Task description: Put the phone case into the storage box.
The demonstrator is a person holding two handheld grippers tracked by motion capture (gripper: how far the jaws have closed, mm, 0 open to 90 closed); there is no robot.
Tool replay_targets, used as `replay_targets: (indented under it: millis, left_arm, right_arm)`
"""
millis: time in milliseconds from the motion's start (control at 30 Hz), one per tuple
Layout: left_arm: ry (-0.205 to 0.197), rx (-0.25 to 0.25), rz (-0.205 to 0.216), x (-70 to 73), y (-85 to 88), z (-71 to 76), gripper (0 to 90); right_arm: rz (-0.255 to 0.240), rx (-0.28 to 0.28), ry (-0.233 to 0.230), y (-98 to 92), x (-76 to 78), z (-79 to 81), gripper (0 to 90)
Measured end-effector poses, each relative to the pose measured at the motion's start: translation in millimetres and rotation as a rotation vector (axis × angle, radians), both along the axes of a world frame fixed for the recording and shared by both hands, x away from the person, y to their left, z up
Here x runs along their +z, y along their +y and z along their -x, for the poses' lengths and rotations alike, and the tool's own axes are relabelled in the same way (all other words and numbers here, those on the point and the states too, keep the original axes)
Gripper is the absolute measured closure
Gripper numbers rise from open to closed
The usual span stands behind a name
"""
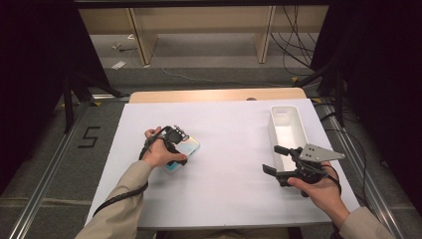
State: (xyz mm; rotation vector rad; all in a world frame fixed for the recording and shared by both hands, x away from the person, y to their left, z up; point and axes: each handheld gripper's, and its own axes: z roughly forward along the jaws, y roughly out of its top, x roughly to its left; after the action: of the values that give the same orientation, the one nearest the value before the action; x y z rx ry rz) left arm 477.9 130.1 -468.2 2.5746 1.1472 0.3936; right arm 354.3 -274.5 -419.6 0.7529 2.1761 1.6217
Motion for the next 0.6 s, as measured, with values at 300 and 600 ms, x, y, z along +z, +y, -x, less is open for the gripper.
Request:
replay_targets:
  millis: [300,600]
  left_arm:
    - [0.028,-0.008,-0.012,-2.8,1.5,-3.3,0.4]
    - [0.063,-0.003,-0.007,-3.5,1.5,-6.6,2.6]
  right_arm:
    - [0.001,0.002,0.003,0.4,-0.2,0.2,20.7]
    - [0.003,0.005,0.003,0.6,-0.7,0.0,20.7]
